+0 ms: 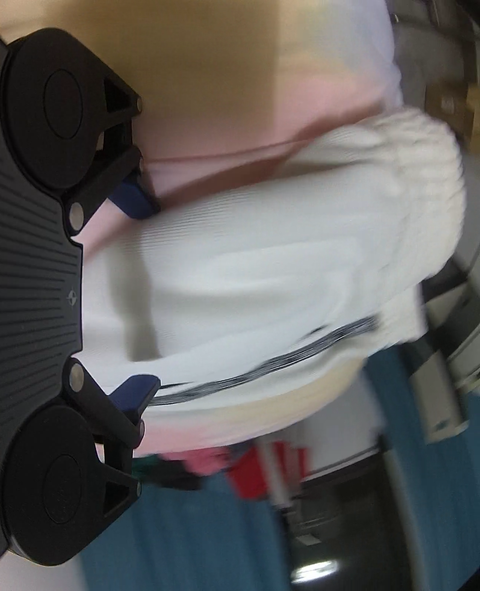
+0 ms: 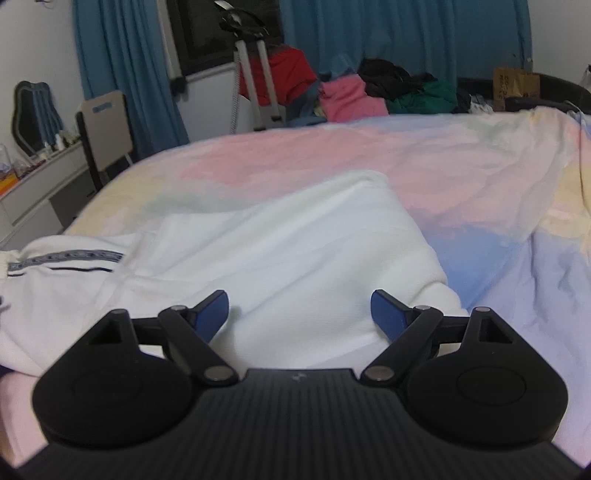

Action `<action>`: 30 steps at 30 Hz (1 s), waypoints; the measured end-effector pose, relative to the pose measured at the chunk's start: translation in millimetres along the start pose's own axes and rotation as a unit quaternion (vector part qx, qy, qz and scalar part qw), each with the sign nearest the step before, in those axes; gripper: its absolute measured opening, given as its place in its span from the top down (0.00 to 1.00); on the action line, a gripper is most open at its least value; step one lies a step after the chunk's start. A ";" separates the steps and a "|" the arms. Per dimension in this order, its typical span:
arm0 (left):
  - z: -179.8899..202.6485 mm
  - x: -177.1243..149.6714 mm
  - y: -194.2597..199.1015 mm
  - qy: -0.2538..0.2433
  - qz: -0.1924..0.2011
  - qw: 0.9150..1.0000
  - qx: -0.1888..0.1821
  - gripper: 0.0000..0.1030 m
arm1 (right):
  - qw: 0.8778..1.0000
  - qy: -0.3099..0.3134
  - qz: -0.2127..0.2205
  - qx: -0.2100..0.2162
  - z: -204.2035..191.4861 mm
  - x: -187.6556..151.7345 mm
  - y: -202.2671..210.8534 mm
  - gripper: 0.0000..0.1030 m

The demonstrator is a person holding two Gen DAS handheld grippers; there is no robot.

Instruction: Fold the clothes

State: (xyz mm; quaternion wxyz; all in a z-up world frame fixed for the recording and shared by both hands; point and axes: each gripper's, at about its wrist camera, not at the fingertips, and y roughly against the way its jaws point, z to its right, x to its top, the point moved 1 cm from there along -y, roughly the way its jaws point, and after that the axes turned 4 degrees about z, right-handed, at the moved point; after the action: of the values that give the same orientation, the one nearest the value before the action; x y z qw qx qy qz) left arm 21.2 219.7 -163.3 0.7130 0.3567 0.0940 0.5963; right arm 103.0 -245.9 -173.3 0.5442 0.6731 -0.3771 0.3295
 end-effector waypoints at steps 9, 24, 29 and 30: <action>27.4 37.6 3.2 -0.076 0.138 0.983 0.098 0.63 | 0.995 0.080 -0.035 0.054 -47.5 -23.4 -15.2 0.14; 269.1 -94.9 86.1 -0.328 0.301 0.895 0.004 0.84 | 0.997 -0.065 -0.020 0.023 6.0 8.5 21.8 0.16; 350.8 -202.4 82.2 -0.387 0.329 0.859 -0.060 0.87 | 0.987 -0.159 0.020 -0.024 63.7 24.0 47.5 0.16; 361.9 -225.2 78.9 -0.396 0.328 0.854 -0.073 0.87 | 0.983 -0.180 0.031 -0.032 77.2 25.8 52.5 0.16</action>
State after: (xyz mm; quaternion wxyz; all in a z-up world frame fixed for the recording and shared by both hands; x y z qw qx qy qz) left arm 100.7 -127.6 83.6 0.4773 0.5196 -0.3629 0.6087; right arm 73.0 -332.0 -140.5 0.4785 0.6916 -0.4997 0.2075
